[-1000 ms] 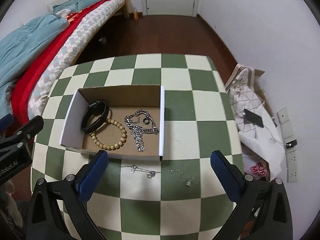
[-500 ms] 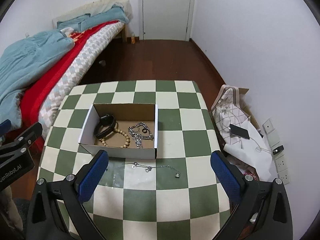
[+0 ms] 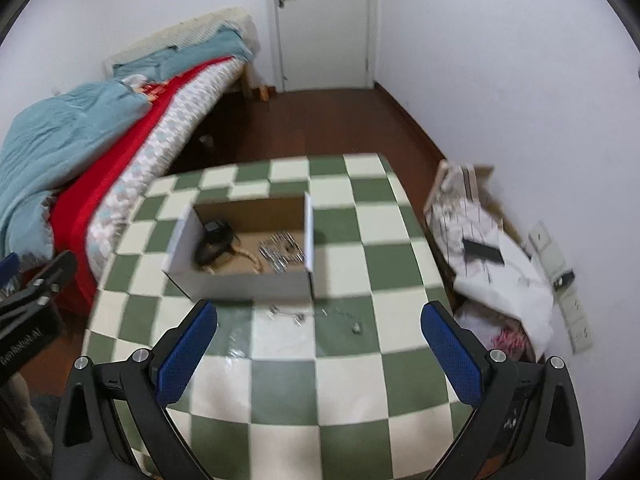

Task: Organize jewelry

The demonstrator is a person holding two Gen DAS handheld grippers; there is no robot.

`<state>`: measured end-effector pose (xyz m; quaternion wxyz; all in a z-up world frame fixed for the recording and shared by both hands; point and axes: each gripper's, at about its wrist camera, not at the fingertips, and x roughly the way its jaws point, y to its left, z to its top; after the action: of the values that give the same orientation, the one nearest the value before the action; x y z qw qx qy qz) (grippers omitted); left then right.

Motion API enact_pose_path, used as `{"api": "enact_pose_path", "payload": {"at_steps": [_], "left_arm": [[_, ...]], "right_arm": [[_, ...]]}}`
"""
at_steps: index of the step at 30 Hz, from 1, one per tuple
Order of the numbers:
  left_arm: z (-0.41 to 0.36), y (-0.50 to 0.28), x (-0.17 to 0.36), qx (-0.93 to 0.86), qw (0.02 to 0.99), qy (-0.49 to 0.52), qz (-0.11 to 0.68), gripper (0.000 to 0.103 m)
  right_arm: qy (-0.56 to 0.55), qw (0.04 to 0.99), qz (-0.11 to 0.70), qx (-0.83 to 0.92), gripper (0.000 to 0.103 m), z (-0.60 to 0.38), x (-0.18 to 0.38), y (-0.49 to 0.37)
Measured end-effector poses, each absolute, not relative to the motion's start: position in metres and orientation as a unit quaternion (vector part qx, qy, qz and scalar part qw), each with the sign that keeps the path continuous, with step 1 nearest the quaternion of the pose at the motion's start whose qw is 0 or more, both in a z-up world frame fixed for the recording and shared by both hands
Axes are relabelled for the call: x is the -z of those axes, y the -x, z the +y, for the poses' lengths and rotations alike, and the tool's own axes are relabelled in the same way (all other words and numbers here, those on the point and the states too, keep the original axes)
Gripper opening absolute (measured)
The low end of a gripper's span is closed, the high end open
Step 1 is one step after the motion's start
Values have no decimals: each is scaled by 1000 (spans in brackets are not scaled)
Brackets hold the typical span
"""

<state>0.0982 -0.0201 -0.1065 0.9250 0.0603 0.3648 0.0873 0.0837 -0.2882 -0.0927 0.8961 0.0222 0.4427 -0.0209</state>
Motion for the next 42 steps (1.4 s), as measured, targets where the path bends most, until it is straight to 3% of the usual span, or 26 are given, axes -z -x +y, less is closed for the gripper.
{"api": "enact_pose_path", "payload": {"at_steps": [2, 4, 6, 18, 22, 23, 24, 32, 34, 38, 40, 41, 42], "left_arm": [[-21, -100, 123, -107, 920, -79, 369, 103], [-21, -104, 145, -125, 913, -93, 377, 103], [-20, -109, 163, -135, 906, -102, 389, 103], [-13, -133, 219, -150, 878, -101, 444, 103], [-15, -139, 227, -133, 875, -85, 457, 103], [-17, -141, 230, -127, 874, -80, 461, 103], [-18, -142, 231, -122, 874, -76, 464, 103], [-62, -155, 248, -52, 868, -71, 488, 102], [-72, -159, 254, -44, 865, -76, 494, 97], [-85, -164, 263, -25, 859, -82, 506, 72], [-89, -164, 263, -22, 862, -80, 500, 68], [-90, -164, 263, -20, 861, -80, 501, 61], [-92, -164, 262, -14, 863, -78, 499, 46]], "right_arm": [[-25, 888, 459, 32, 101, -300, 116, -84], [-27, 878, 476, 37, 91, -312, 140, -86], [-37, 868, 493, 37, 73, -324, 163, -90], [-11, 861, 507, 36, 70, -333, 246, -133], [-1, 867, 497, 31, 40, -325, 254, -137], [4, 869, 494, 30, 19, -322, 254, -137], [10, 869, 494, 32, 10, -320, 254, -139], [-26, 867, 493, 62, 10, -347, 252, -134], [-38, 867, 493, 68, 10, -358, 250, -131], [-46, 866, 492, 76, 10, -371, 246, -125], [-48, 866, 492, 77, 10, -374, 245, -123], [-49, 866, 492, 77, 10, -375, 244, -122], [-49, 866, 492, 78, 10, -375, 243, -121]]}}
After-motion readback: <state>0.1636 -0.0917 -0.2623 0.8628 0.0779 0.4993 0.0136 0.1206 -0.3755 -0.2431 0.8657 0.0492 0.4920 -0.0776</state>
